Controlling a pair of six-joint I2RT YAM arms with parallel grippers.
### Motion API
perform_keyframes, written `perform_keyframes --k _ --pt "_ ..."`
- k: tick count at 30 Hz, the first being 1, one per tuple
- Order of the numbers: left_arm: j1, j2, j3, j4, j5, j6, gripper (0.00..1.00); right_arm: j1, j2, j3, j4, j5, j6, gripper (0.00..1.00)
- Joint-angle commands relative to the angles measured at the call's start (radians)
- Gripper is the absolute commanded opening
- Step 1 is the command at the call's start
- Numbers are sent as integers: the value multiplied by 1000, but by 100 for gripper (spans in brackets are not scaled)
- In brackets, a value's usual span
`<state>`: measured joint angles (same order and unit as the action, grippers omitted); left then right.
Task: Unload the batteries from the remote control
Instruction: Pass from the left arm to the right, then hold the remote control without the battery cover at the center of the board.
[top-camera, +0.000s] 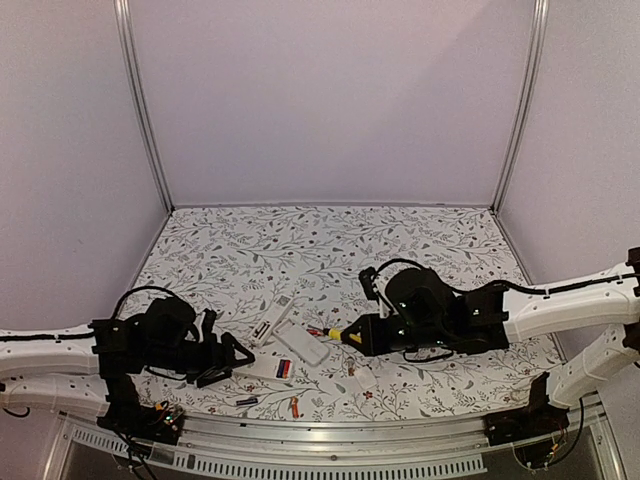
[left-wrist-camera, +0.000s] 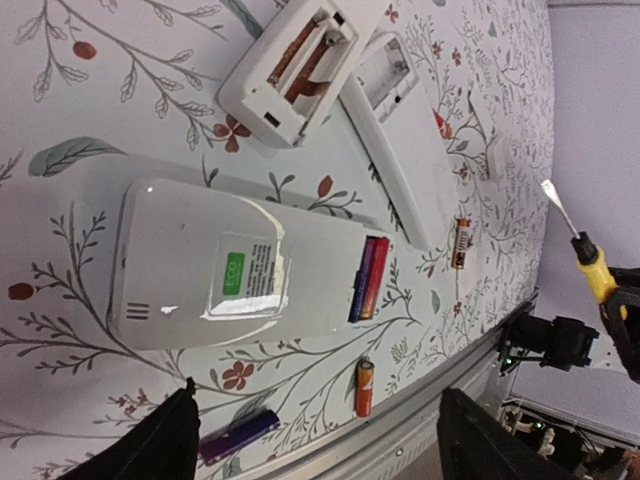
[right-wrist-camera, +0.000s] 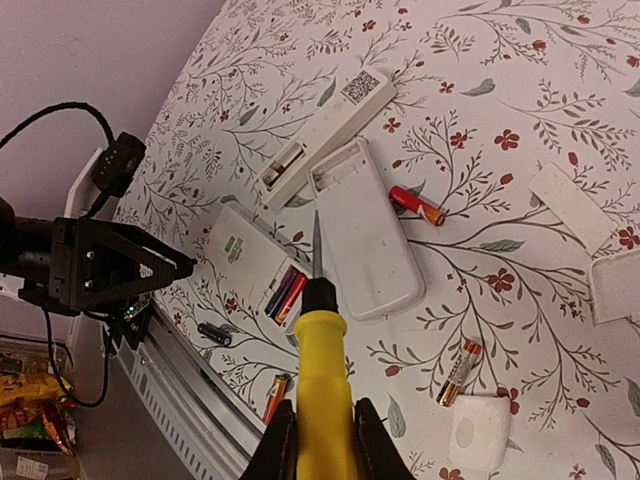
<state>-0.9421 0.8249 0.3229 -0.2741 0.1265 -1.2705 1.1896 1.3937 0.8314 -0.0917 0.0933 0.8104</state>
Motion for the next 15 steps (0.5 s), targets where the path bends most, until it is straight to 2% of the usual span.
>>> perform_keyframes --k 1,15 --pt "2 -9 -44 -7 13 -45 81 -5 46 55 -13 -49 -33 0" --pt "19 73 -90 104 5 -44 80 -5 109 90 -9 -130 -76 0"
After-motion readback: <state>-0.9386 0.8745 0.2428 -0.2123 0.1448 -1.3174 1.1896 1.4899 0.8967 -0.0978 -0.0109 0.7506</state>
